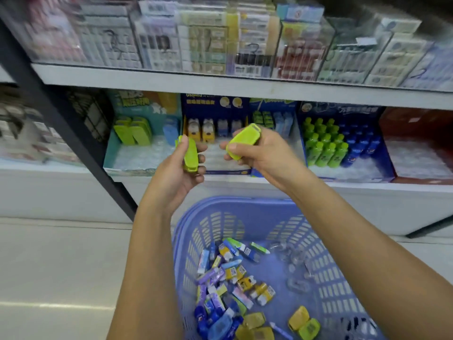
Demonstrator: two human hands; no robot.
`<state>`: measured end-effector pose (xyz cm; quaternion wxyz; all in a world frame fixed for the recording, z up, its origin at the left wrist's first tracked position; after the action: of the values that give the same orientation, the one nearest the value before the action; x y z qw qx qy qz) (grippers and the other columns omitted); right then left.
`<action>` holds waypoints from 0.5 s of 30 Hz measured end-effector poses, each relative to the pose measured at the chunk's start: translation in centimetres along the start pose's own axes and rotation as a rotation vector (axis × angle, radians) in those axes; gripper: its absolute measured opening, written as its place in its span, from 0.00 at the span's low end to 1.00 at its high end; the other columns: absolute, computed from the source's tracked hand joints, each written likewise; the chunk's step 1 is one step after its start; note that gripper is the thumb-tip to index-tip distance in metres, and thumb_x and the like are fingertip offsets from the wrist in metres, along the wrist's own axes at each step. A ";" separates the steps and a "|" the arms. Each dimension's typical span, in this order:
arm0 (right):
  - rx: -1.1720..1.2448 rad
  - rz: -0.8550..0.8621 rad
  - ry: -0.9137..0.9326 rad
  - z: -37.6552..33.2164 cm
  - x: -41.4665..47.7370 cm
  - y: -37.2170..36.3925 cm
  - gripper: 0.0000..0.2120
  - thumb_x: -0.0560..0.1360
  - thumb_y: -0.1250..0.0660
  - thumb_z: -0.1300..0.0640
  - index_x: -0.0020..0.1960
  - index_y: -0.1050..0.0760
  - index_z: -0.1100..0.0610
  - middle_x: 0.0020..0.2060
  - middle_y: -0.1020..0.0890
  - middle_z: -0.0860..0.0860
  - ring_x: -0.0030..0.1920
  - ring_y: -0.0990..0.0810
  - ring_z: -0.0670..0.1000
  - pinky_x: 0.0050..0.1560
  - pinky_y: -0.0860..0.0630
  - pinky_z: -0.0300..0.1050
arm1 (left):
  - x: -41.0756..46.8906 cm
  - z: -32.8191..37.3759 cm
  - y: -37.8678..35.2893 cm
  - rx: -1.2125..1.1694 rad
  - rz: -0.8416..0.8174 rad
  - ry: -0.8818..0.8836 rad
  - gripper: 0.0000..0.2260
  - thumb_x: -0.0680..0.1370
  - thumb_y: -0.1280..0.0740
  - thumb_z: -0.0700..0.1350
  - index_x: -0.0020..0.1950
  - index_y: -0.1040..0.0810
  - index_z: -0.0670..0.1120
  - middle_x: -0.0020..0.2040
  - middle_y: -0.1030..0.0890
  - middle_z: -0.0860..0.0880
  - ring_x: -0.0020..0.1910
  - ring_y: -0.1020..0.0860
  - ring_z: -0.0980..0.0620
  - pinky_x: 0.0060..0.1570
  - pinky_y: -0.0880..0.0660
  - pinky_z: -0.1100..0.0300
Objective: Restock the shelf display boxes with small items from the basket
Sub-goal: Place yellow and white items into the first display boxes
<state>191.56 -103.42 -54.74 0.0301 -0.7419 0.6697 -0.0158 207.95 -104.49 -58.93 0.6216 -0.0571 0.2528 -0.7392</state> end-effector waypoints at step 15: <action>-1.318 -0.163 0.413 0.4 12.1 -17.6 0.19 0.75 0.33 0.56 0.64 0.30 0.59 0.54 0.21 0.59 0.53 0.22 0.59 0.49 0.27 0.48 | -2.3 2.5 14.6 0.524 0.723 -0.420 0.17 0.78 0.34 0.49 0.38 0.30 0.35 0.30 0.33 0.48 0.30 0.35 0.53 0.37 0.29 0.54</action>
<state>210.31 -113.64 -54.18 -0.5561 -0.6351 0.4736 0.2513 222.41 -104.47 -62.75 0.8692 0.0446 -0.0689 -0.4876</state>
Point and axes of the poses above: each hand's wrist, its own x-axis towards the middle knuckle, its own y-axis out of the back of the hand, z = x × y, the point moved 4 cm from there along x, towards the middle knuckle
